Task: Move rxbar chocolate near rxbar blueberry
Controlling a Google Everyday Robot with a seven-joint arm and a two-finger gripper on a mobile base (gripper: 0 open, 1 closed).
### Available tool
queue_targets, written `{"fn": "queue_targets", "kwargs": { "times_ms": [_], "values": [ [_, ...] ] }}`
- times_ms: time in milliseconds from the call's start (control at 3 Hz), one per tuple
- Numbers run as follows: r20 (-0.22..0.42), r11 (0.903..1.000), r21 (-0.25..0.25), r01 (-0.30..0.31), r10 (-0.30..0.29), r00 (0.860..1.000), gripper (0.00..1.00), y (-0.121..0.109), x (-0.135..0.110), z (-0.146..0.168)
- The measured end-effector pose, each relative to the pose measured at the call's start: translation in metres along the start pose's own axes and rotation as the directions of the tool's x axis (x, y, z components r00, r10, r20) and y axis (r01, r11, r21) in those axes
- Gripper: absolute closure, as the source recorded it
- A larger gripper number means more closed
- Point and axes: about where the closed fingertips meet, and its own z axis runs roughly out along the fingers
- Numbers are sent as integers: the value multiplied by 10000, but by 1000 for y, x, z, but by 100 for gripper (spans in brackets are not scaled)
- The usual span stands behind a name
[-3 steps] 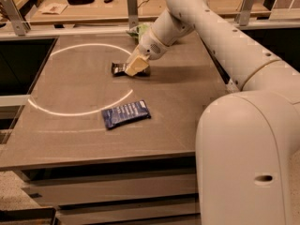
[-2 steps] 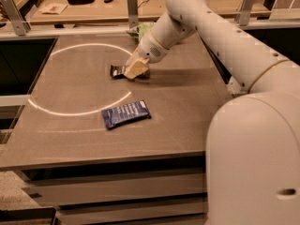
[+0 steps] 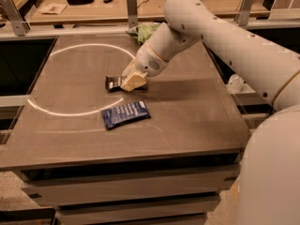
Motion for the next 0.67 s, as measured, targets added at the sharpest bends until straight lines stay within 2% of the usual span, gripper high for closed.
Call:
{"fn": "queue_targets", "kwargs": {
  "times_ms": [333, 667],
  "values": [
    [-1, 10000, 1, 2, -2, 10000, 100, 0, -2, -3],
    [-16, 9985, 358, 404, -404, 9992, 100, 20, -13, -18]
  ]
}}
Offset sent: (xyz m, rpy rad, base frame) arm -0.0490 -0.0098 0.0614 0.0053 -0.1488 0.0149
